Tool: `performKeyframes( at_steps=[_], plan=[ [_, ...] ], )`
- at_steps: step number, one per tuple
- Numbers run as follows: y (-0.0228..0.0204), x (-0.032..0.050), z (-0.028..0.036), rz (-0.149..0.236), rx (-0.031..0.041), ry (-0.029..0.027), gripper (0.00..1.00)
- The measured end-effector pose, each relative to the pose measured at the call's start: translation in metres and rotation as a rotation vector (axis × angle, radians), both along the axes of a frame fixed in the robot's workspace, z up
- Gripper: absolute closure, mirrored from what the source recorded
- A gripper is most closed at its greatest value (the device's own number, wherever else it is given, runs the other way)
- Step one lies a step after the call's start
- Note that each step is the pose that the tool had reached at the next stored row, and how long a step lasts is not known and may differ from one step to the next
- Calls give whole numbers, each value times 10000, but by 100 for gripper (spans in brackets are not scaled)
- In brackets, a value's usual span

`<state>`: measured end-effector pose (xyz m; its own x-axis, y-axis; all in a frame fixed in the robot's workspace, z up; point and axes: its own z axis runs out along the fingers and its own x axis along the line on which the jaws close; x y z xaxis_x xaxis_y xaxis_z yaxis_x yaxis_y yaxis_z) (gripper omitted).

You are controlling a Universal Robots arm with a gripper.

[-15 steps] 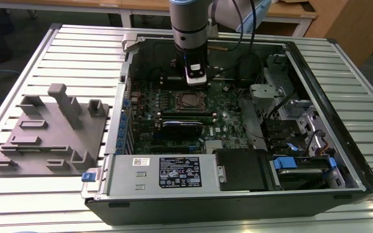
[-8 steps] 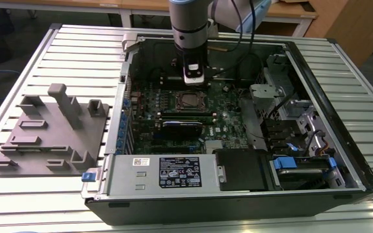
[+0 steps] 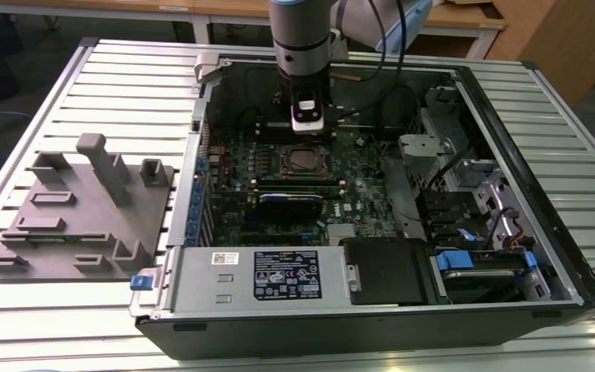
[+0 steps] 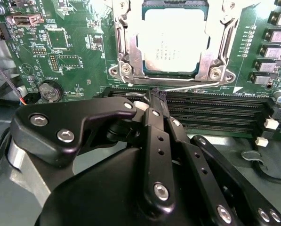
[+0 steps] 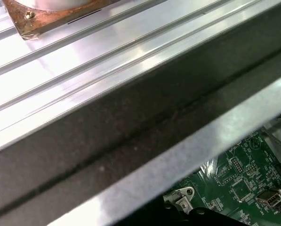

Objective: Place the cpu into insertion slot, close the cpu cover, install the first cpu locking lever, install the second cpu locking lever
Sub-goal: 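Install the first cpu locking lever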

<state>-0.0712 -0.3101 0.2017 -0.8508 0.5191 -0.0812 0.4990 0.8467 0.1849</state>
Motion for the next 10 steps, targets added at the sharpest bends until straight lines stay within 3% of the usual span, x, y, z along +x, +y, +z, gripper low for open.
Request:
performKeyframes(
  at_steps=[6, 8, 10],
  plan=[
    [1, -10, -1, -11, -20, -26, 90],
    [1, -15, -2, -10, -20, -56, 90],
    [0, -19, -4, -11, -21, -128, 90]
  ],
)
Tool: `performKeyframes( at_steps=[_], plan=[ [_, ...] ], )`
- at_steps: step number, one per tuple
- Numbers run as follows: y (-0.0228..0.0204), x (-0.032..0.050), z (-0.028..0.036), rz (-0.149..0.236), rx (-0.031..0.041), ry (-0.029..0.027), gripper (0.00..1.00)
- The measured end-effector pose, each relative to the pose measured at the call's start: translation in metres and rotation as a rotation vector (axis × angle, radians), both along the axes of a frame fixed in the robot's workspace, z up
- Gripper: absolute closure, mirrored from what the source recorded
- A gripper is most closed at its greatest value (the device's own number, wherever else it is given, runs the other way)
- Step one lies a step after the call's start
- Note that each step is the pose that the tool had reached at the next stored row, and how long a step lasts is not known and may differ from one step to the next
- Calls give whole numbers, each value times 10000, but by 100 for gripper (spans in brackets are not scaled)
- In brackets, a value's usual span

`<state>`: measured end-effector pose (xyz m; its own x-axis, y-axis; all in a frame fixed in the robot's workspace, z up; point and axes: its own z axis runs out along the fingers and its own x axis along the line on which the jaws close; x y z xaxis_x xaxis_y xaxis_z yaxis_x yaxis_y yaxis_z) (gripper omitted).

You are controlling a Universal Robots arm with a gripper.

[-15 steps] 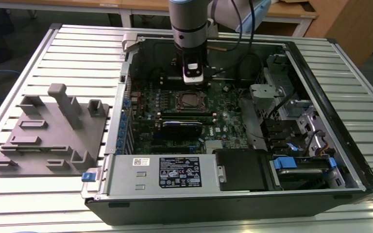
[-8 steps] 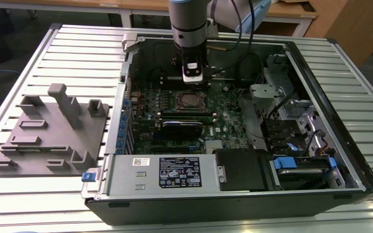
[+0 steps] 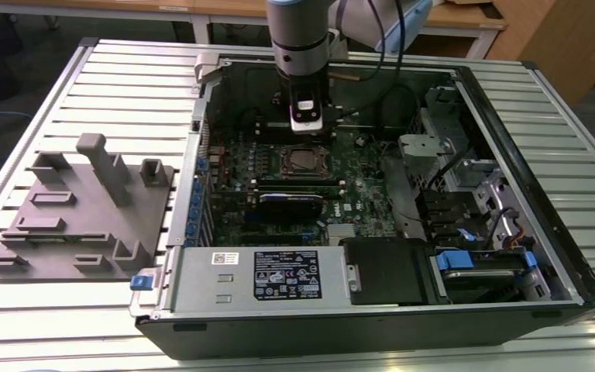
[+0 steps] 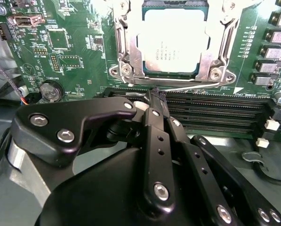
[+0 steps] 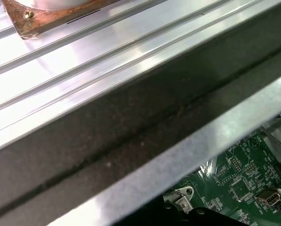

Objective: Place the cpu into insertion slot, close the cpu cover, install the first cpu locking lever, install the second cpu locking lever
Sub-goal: 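Install the first cpu locking lever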

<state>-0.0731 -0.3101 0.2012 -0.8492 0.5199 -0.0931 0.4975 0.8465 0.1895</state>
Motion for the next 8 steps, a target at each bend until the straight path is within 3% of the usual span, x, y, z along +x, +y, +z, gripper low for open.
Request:
performKeyframes(
  at_steps=[2, 8],
  plan=[
    [1, -1, -1, 0, 1, -41, 90],
    [4, -17, -2, 0, 1, -62, 90]
  ],
)
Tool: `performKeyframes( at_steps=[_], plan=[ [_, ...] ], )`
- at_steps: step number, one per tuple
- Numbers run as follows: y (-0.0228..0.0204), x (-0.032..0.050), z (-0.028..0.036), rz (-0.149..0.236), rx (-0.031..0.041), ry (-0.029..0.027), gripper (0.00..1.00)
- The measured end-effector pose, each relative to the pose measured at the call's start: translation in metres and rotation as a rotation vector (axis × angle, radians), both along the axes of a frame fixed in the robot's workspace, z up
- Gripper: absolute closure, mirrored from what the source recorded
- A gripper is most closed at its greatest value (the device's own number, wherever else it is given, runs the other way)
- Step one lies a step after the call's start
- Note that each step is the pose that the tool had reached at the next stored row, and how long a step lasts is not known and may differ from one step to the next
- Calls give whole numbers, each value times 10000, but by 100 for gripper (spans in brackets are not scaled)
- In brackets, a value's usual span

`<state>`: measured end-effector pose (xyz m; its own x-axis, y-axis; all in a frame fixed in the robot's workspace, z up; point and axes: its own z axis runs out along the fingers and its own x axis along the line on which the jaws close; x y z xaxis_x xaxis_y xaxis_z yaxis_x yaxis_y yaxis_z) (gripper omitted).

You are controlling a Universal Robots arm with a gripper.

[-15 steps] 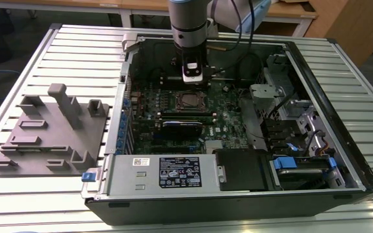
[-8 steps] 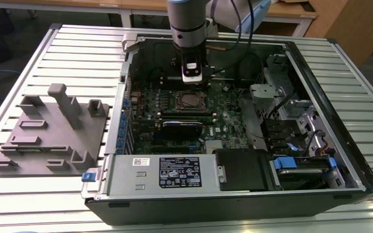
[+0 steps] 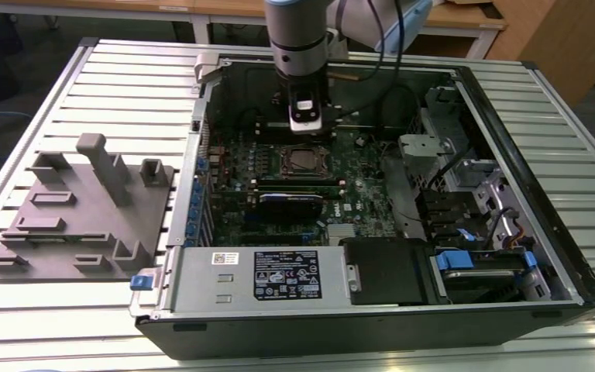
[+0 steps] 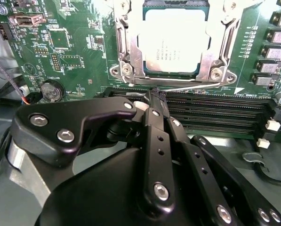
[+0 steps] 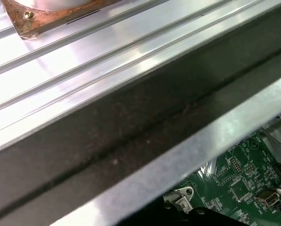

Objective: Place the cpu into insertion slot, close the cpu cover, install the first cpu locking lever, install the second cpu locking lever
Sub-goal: 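Install the first cpu locking lever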

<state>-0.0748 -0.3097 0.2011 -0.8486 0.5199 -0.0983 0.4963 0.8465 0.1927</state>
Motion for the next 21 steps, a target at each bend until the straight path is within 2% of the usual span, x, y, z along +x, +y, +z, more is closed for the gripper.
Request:
performKeyframes(
  at_steps=[4, 6, 10, 11, 16, 21],
  plan=[
    [3, -20, 0, 0, -11, -34, 90],
    [4, -23, -4, 1, -58, -48, 90],
    [6, -23, -21, 2, -441, -58, 90],
    [7, -23, -22, 2, -502, -58, 90],
    [12, -23, -22, 1, -511, -57, 90],
    [55, -23, -22, 1, -509, -58, 90]
  ],
)
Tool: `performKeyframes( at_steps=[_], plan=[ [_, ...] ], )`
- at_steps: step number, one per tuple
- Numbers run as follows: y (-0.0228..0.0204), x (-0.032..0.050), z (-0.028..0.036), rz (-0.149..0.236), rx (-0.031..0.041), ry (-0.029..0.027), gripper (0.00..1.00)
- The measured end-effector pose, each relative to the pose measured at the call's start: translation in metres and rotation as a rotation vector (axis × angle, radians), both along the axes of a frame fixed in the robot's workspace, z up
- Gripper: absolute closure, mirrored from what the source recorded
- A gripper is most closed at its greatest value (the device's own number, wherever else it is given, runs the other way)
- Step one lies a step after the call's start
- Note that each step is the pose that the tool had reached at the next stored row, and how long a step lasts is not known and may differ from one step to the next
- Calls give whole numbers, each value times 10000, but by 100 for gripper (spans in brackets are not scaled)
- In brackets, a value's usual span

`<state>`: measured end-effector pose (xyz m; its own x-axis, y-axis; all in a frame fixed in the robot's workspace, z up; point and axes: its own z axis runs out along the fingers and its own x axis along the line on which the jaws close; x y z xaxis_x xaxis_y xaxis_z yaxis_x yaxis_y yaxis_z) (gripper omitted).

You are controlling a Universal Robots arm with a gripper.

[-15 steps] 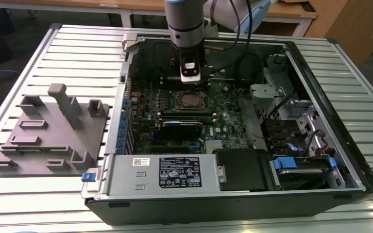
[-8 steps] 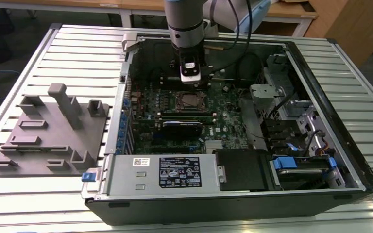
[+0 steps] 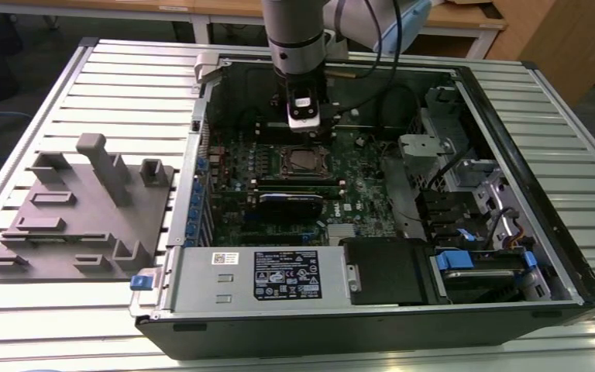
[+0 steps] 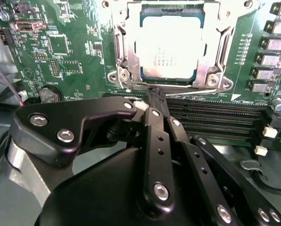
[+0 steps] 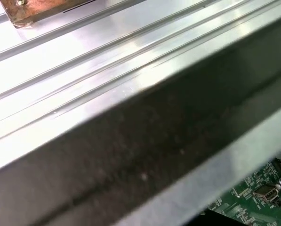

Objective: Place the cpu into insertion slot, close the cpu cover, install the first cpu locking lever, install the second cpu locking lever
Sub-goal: 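Install the first cpu locking lever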

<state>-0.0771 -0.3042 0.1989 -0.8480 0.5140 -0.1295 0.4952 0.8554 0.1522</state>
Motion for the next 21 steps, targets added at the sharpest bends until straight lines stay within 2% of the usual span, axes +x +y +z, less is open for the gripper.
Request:
performKeyframes(
  at_steps=[4, 16, 21],
  plan=[
    [19, -1, 0, 0, 0, -1, 90],
    [38, -5, -2, 3, -1, 0, 90],
    [38, -5, -29, 3, -25, 0, 90]
  ],
)
